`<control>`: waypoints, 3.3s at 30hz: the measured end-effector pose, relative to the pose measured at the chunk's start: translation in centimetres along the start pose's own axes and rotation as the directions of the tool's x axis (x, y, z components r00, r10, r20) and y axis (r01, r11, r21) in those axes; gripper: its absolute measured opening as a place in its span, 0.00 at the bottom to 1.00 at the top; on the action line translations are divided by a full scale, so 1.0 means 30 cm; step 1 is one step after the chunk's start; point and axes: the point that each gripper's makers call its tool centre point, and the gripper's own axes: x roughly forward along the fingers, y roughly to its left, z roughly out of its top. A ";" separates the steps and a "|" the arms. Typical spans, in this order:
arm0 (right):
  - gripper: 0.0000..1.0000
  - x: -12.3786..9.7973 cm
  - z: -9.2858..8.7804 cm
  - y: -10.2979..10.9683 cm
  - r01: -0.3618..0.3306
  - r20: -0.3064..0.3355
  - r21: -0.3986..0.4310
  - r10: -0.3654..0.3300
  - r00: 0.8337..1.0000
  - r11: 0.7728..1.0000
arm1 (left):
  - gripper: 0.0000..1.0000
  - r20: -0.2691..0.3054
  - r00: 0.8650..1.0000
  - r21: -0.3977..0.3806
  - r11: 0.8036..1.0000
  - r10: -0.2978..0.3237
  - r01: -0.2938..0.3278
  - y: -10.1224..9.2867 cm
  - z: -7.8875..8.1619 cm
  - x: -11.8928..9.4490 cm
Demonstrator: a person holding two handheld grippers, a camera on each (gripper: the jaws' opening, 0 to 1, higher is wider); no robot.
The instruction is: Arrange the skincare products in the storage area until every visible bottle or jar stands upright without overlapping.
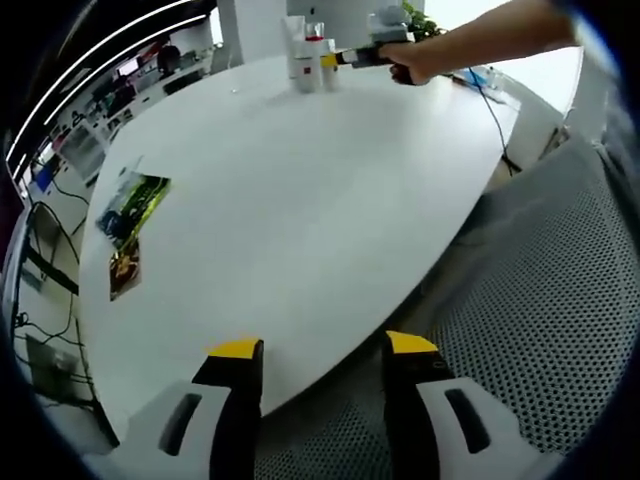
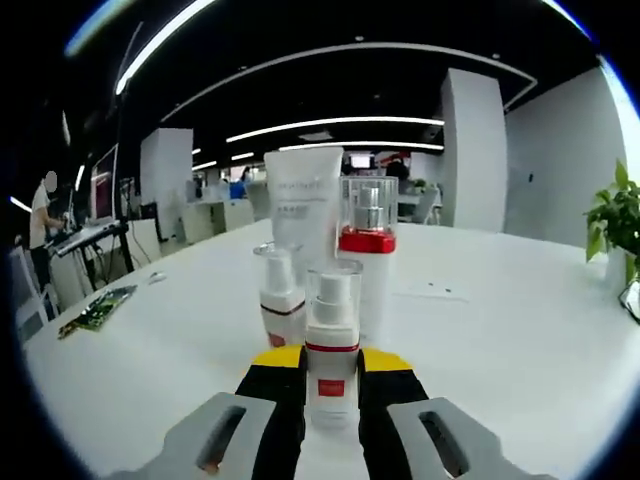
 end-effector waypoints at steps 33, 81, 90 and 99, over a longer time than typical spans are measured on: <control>0.14 -0.004 -0.021 -0.033 0.116 -0.001 -0.019 -0.116 0.993 0.993 | 0.37 -0.025 1.000 0.012 1.000 -0.006 0.007 -0.004 -0.013 0.001; 0.35 -0.117 -0.052 -0.022 0.180 -0.133 0.121 -0.163 0.978 0.976 | 0.38 0.003 1.000 0.026 1.000 0.017 -0.017 0.009 0.008 -0.009; 0.59 -0.365 -0.012 0.353 -0.159 -0.104 0.235 0.187 0.977 0.959 | 0.44 0.072 0.997 0.053 0.998 0.028 -0.032 0.012 0.056 -0.024; 0.67 -0.627 -0.102 0.627 -0.321 -0.208 0.211 0.364 0.908 0.923 | 0.46 0.136 0.990 0.088 0.995 0.038 -0.051 0.012 0.096 -0.040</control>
